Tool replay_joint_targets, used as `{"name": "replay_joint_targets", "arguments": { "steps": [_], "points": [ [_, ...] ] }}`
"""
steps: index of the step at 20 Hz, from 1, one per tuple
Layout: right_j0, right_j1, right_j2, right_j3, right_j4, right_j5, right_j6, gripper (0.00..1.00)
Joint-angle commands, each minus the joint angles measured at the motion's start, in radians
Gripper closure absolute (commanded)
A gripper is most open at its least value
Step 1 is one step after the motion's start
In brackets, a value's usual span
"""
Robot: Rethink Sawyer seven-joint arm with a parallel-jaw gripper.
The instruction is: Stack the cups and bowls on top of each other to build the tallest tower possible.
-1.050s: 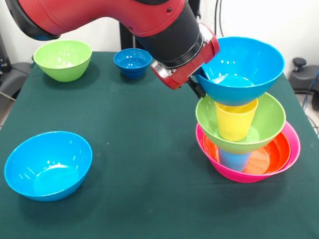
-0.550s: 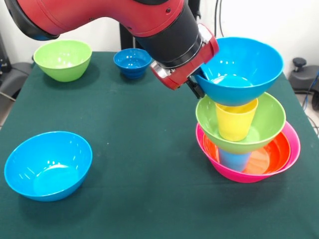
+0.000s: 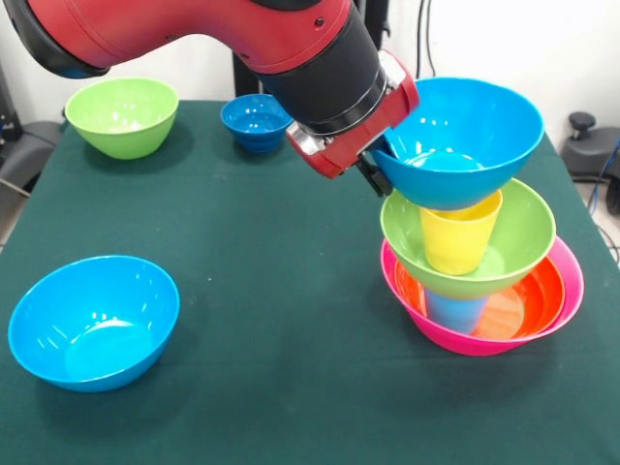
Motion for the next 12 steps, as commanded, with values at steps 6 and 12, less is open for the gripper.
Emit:
{"name": "replay_joint_targets", "arguments": {
  "steps": [6,12],
  "points": [
    [0.008,0.044,-0.038,0.096,-0.045,-0.133,0.005,1.00],
    [0.018,0.046,-0.039,0.086,-0.041,-0.130,0.008,1.00]
  ]
}}
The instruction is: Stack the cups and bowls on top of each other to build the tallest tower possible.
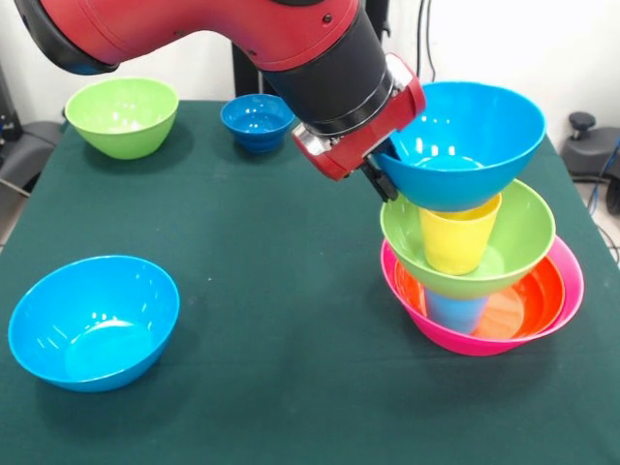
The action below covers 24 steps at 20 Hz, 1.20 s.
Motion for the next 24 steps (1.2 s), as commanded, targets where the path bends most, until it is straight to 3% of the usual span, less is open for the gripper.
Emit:
{"name": "replay_joint_targets", "arguments": {
  "steps": [1,24],
  "points": [
    [0.025,0.061,-0.040,0.044,-0.041,-0.069,0.007,1.00],
    [0.023,0.050,-0.031,0.074,-0.037,-0.115,0.023,1.00]
  ]
}}
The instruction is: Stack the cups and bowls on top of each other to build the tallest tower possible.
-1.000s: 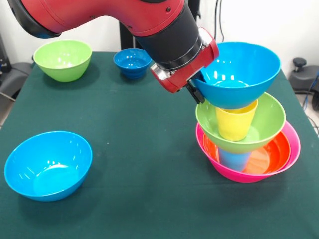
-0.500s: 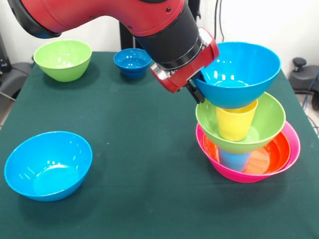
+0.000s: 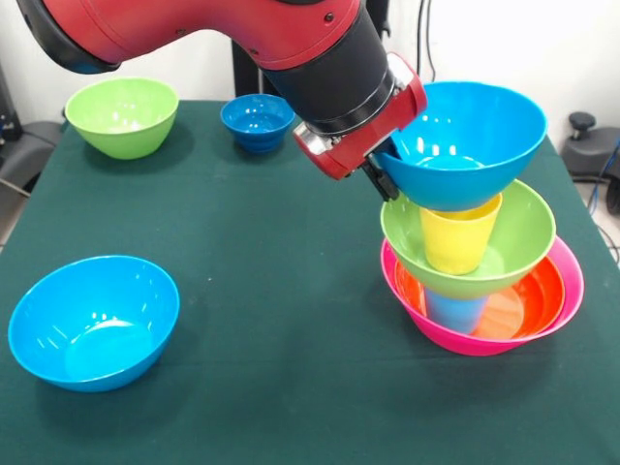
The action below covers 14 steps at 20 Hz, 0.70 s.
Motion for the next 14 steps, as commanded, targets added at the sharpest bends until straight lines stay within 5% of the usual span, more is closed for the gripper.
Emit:
{"name": "replay_joint_targets", "arguments": {
  "steps": [1,14],
  "points": [
    [0.024,0.052,-0.031,0.068,-0.037,-0.108,0.023,1.00],
    [0.032,0.060,-0.034,0.043,-0.036,-0.102,0.026,1.00]
  ]
}}
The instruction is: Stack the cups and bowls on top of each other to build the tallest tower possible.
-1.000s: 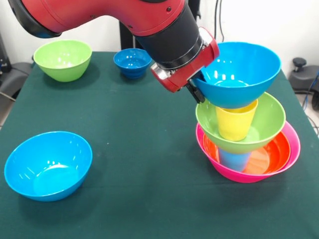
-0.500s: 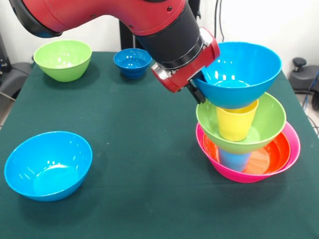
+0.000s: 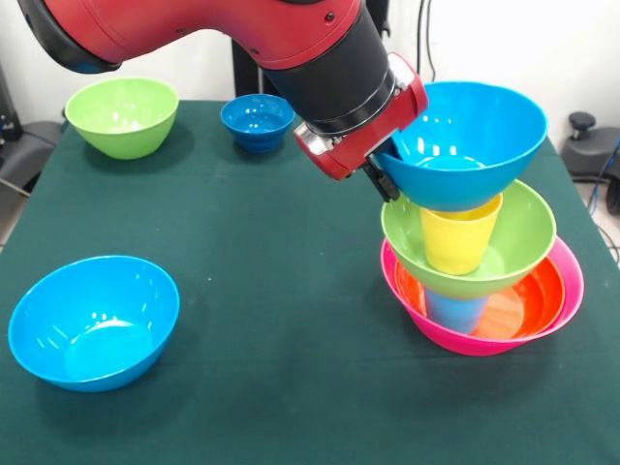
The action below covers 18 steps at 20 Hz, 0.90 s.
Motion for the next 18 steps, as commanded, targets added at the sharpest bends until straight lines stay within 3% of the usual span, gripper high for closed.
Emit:
{"name": "replay_joint_targets", "arguments": {
  "steps": [1,4,5,18],
  "points": [
    [0.031,0.061,-0.034,0.039,-0.036,-0.098,0.025,1.00],
    [0.030,0.062,-0.034,0.030,-0.037,-0.087,0.016,1.00],
    [0.029,0.062,-0.034,0.029,-0.038,-0.084,0.011,0.00],
    [0.011,0.045,-0.035,0.053,-0.027,-0.081,0.021,0.00]
  ]
}}
